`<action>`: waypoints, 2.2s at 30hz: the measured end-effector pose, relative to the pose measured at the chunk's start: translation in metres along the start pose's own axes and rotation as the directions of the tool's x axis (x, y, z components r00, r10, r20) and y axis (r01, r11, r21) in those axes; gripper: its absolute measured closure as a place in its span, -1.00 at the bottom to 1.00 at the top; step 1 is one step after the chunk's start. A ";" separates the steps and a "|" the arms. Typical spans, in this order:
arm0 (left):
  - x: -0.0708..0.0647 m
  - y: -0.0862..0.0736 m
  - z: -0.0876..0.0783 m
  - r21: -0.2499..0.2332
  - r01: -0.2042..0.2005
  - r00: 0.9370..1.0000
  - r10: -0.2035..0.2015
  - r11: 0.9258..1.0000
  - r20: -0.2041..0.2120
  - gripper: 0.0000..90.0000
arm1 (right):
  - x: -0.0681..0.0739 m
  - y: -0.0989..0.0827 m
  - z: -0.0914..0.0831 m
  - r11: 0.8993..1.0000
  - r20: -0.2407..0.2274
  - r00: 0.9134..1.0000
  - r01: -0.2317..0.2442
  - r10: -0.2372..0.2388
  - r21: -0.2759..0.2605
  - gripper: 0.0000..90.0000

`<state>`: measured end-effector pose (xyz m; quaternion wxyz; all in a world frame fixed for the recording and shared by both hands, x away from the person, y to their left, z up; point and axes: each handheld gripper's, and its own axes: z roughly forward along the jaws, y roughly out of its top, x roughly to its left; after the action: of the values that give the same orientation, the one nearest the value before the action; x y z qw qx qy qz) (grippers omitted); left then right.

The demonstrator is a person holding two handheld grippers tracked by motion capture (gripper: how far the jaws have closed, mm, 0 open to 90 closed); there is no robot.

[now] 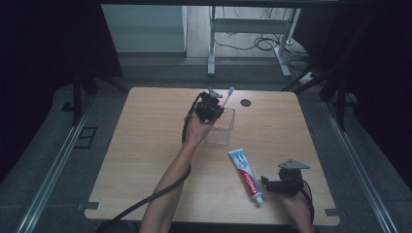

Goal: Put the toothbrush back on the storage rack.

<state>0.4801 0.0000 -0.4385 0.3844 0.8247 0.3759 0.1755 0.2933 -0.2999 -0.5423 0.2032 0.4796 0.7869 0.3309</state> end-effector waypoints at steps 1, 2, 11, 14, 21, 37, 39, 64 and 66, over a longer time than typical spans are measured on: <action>-0.001 -0.002 0.002 0.011 -0.005 1.000 0.005 1.000 -0.002 0.75 | 0.000 0.000 0.000 1.000 0.002 1.000 0.000 0.000 -0.002 -0.86; -0.002 -0.004 0.003 0.014 -0.011 1.000 0.011 1.000 -0.005 0.75 | 0.000 0.000 0.000 1.000 0.000 1.000 0.002 -0.002 0.000 -0.86; -0.008 -0.010 0.012 0.049 -0.031 0.999 0.031 0.998 -0.016 0.75 | 0.000 0.000 0.000 1.000 0.000 1.000 -0.001 0.001 0.001 -0.86; -0.009 -0.010 0.013 0.057 -0.035 0.999 0.036 0.998 -0.018 0.75 | 0.000 0.000 0.000 1.000 0.000 1.000 -0.001 0.001 0.001 -0.86; -0.015 -0.011 0.018 0.086 -0.054 0.998 0.056 0.995 -0.021 0.74 | 0.000 0.000 0.000 1.000 0.000 1.000 0.000 0.000 0.000 -0.86; -0.017 -0.009 0.020 0.115 -0.048 0.998 0.051 0.992 -0.025 0.59 | 0.000 0.000 0.000 1.000 0.000 1.000 0.000 0.000 0.001 -0.86; -0.018 -0.009 0.019 0.111 -0.042 0.999 0.045 0.993 -0.024 0.53 | 0.000 0.000 0.000 1.000 0.000 1.000 0.000 0.000 0.001 -0.86; -0.021 0.002 -0.014 0.074 0.001 0.998 -0.005 0.997 0.057 -0.51 | 0.000 0.000 0.000 1.000 0.000 1.000 0.001 -0.001 0.000 -0.86; -0.019 0.001 -0.021 0.068 0.004 0.998 -0.009 0.998 0.062 -0.56 | 0.000 0.000 0.000 1.000 0.000 1.000 0.001 -0.001 0.000 -0.86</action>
<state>0.4559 -0.0043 -0.4249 0.3683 0.8411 0.3721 0.1355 0.2934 -0.2996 -0.5423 0.2033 0.4792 0.7872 0.3307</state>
